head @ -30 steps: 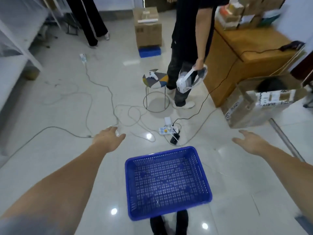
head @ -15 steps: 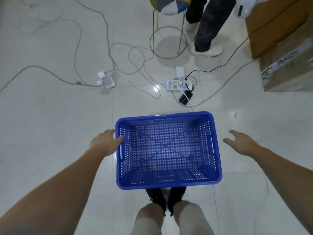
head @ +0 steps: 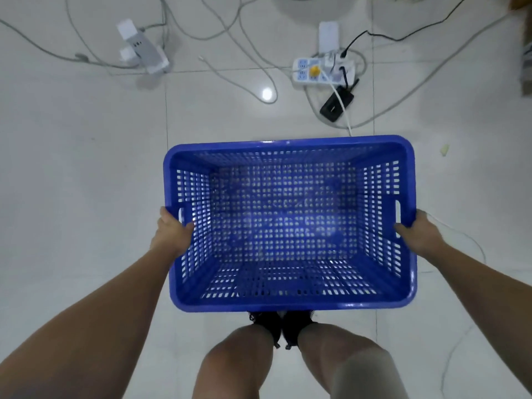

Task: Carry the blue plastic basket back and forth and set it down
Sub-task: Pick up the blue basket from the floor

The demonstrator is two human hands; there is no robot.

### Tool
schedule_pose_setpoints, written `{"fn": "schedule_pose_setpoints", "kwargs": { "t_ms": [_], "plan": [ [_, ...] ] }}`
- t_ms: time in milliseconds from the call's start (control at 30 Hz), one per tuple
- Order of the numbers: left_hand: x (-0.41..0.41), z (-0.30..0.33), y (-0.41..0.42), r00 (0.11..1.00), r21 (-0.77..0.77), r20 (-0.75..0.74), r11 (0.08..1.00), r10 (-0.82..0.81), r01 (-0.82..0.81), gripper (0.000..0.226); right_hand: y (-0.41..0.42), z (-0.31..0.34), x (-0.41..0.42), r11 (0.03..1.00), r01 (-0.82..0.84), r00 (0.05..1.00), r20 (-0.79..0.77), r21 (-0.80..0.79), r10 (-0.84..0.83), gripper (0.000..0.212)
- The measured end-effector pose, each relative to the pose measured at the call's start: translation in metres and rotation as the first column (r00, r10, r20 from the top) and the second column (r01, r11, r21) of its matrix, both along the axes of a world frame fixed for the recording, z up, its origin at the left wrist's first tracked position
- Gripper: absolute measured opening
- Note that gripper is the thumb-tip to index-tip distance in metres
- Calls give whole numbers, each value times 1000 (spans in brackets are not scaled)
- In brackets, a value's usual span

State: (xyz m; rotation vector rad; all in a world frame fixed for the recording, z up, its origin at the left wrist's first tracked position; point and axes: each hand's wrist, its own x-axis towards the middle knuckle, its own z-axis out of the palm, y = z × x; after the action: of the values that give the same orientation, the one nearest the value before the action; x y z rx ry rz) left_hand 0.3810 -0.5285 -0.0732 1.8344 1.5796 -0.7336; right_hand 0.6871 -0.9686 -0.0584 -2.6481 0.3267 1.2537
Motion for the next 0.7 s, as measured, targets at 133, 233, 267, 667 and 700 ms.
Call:
{"fn": "schedule_pose_setpoints", "kwargs": {
  "t_ms": [133, 233, 267, 667, 700],
  "plan": [
    [-7, -31, 4, 949, -12, 84, 952, 305, -305, 41, -5, -28, -2, 981, 184, 981, 52, 59, -187, 36],
    [-12, -40, 15, 899, -51, 122, 907, 421, -418, 35, -6, -30, 0, 951, 284, 954, 59, 118, -293, 26],
    [-13, -38, 16, 898, -63, 122, 906, 423, -419, 35, -6, -27, -1, 948, 293, 951, 60, 125, -302, 24],
    [-2, 165, 31, 919, 4, 174, 934, 352, -359, 32, 10, 175, 17, 961, 216, 971, 62, 174, -230, 18],
    [1, 189, 35, 920, 14, 187, 936, 344, -353, 33, 13, 199, 21, 961, 206, 973, 65, 183, -221, 20]
  ]
}}
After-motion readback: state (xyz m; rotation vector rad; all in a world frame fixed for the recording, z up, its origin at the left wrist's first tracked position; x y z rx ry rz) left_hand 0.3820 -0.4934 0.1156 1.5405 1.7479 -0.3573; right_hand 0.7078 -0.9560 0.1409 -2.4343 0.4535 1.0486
